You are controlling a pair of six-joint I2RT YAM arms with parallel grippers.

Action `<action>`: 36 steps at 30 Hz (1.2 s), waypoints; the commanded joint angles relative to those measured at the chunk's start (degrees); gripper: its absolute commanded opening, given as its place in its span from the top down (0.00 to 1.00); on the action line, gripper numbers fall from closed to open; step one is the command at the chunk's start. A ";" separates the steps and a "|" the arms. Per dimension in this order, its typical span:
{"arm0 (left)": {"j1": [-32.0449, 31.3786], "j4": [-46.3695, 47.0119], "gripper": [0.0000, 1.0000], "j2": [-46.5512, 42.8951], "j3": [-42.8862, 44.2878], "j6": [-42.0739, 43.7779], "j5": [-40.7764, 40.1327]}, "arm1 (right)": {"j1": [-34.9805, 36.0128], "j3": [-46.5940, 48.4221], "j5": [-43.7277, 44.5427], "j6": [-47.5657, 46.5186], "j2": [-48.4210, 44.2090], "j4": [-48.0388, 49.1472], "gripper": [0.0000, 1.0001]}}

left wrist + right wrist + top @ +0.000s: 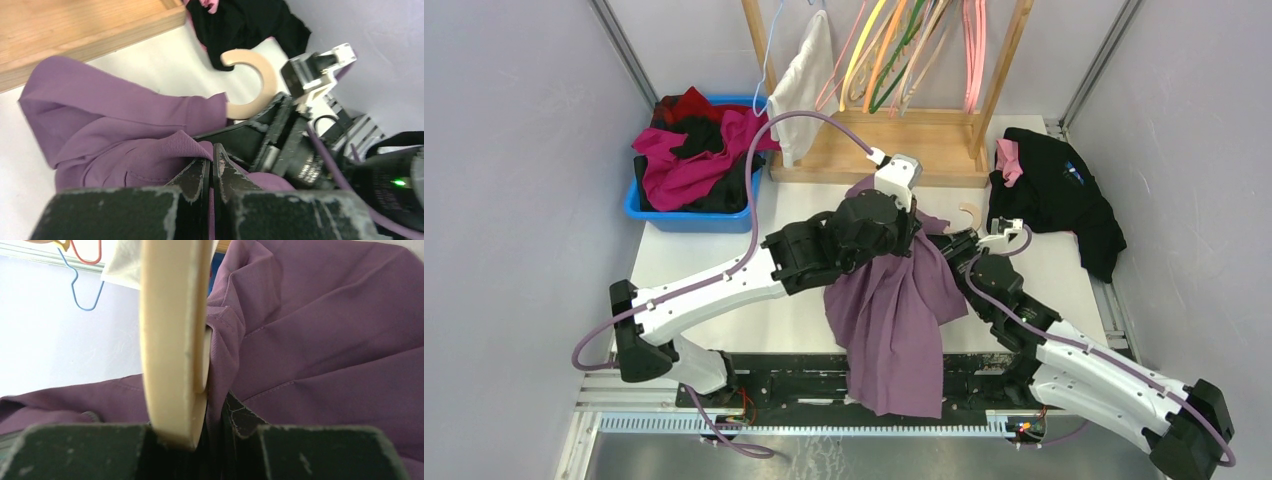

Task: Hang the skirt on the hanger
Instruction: Hang the skirt on the hanger.

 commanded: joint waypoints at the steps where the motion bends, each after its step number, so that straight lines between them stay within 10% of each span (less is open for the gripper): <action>1: 3.33 -1.10 0.97 -0.79 2.08 3.29 -3.29 | 0.39 4.99 -4.00 2.11 -2.62 3.20 0.99; 36: 18.17 -3.54 0.97 -14.72 -21.63 0.39 -3.15 | 0.36 17.81 -14.30 -18.03 -8.60 -18.58 0.99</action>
